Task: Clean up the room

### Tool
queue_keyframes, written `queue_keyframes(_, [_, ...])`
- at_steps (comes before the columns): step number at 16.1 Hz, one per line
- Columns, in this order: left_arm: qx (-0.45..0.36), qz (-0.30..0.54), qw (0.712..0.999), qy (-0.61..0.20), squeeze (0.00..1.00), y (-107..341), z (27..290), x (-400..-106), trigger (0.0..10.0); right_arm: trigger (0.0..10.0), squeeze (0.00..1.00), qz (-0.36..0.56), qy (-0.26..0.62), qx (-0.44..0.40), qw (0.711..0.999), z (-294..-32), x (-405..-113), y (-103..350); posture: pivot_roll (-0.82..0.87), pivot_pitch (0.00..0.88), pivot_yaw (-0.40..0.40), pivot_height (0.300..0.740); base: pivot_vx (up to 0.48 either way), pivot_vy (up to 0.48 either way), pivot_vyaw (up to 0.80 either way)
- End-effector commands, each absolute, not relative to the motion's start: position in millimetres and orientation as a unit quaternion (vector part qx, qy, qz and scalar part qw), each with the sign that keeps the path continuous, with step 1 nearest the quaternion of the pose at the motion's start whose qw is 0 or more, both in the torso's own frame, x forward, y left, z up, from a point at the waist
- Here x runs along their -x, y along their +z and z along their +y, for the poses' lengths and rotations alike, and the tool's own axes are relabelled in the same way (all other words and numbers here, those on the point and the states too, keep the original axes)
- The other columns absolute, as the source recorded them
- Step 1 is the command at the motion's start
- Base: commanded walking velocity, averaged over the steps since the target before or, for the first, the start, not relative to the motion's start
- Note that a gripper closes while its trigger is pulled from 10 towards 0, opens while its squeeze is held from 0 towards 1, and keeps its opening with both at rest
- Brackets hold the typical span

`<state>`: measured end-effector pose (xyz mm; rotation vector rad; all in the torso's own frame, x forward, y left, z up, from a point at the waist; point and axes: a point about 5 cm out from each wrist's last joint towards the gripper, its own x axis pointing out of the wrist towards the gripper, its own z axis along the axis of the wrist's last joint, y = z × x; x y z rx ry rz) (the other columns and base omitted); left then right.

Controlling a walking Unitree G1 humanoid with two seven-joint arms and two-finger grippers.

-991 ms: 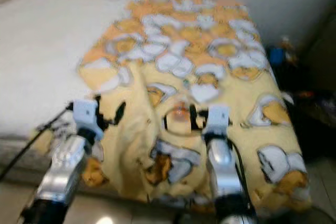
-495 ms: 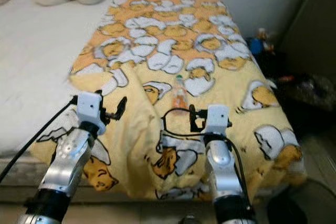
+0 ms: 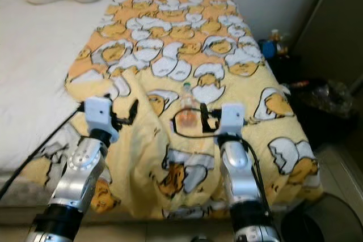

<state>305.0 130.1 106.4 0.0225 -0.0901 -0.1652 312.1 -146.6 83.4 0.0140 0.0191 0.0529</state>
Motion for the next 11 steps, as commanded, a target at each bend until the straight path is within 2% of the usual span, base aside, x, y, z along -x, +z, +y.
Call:
queue_keyframes(1, [0.0,-0.069,0.993,-0.093,0.0,116.3,125.9,-307.1,10.0,10.0,0.0,0.015,0.027,-0.009,0.999,-148.1,-314.6,83.8,-0.01,0.0,-0.017,0.74,0.33,0.349,0.0])
queue_keyframes(5, [-0.012,-0.066,0.992,-0.106,0.0,115.9,127.5,-307.1,10.0,10.0,0.0,0.022,0.033,-0.013,0.999,-146.0,-315.5,81.1,0.0,0.0,-0.021,0.74,0.279,0.39,0.0])
queue_keyframes(7, [0.002,-0.045,0.996,-0.074,0.0,110.9,136.0,-310.6,10.0,10.0,0.0,0.021,0.044,-0.021,0.999,-138.2,-319.8,84.7,0.0,0.0,-0.019,0.74,0.0,0.343,0.0])
queue_keyframes(9, [-0.017,-0.05,0.996,-0.073,0.0,113.3,140.5,-311.7,10.0,10.0,0.0,0.017,0.041,-0.01,0.999,-132.9,-326.8,92.8,0.0,0.0,-0.015,0.74,0.0,0.0,0.0])
queue_keyframes(11, [-0.047,-0.034,0.993,-0.104,0.0,115.6,143.9,-317.9,10.0,10.0,0.0,0.02,0.039,-0.033,0.998,-125.5,-334.9,97.2,0.02,0.0,-0.012,0.74,0.0,0.0,0.0])
